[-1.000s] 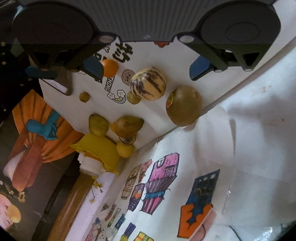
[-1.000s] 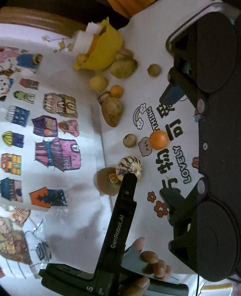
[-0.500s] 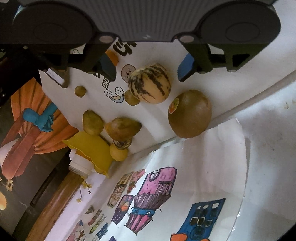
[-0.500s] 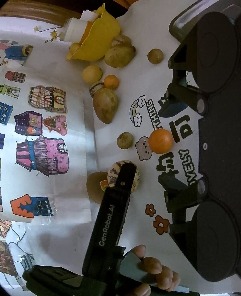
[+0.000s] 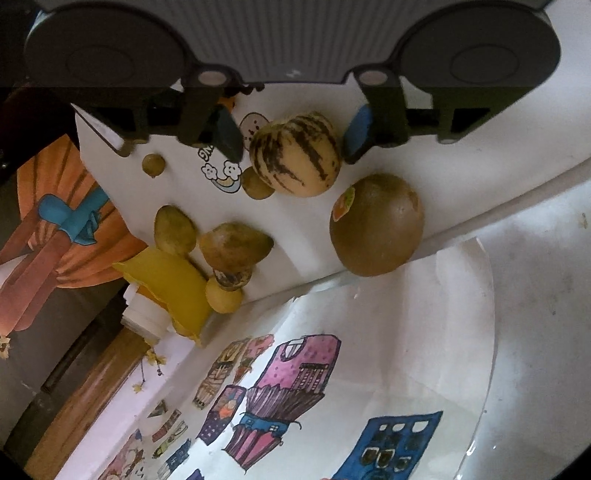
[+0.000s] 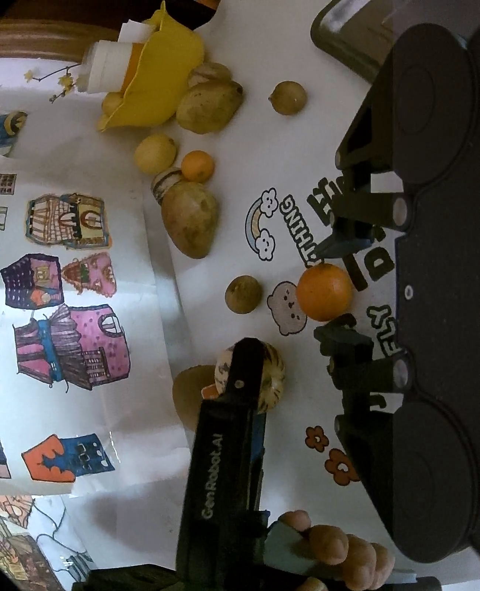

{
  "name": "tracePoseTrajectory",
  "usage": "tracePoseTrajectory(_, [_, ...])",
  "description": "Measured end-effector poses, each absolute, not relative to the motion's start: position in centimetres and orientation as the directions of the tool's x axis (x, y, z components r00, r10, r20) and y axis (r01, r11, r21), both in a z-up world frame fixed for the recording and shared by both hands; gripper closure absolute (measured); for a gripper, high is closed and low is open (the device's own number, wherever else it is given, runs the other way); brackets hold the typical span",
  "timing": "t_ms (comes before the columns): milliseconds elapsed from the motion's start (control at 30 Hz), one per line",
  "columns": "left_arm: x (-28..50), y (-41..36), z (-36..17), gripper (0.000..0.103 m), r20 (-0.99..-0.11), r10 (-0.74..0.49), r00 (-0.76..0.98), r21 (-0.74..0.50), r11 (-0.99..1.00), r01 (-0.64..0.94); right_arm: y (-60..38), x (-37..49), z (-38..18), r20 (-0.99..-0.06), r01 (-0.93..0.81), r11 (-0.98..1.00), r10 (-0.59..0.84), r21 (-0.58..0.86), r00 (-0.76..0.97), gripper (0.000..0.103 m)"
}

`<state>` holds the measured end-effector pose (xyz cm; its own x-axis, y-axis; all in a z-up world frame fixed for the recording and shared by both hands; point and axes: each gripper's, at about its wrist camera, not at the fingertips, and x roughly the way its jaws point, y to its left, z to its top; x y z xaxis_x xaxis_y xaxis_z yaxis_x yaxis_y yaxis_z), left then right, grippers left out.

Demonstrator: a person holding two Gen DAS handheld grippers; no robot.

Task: Organize fruits
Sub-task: 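Close left tool on the striped melon while right tool closes on the orange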

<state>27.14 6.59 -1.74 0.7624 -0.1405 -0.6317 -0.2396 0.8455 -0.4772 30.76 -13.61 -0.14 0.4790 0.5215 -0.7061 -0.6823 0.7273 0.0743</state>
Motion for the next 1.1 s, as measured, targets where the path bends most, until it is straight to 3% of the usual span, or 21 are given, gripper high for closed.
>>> tracePoseTrajectory(467, [26.7, 6.1, -1.8, 0.045, -0.618, -0.118, 0.777, -0.440, 0.871, -0.218, -13.9, 30.9, -0.5, -0.692, -0.672, 0.733, 0.541, 0.108, 0.479, 0.067])
tracePoseTrajectory(1100, [25.4, 4.1, -1.1, 0.045, -0.536, -0.216, 0.816, -0.464, 0.883, -0.070, -18.5, 28.8, 1.1, -0.637, -0.632, 0.764, 0.551, 0.126, 0.539, 0.068])
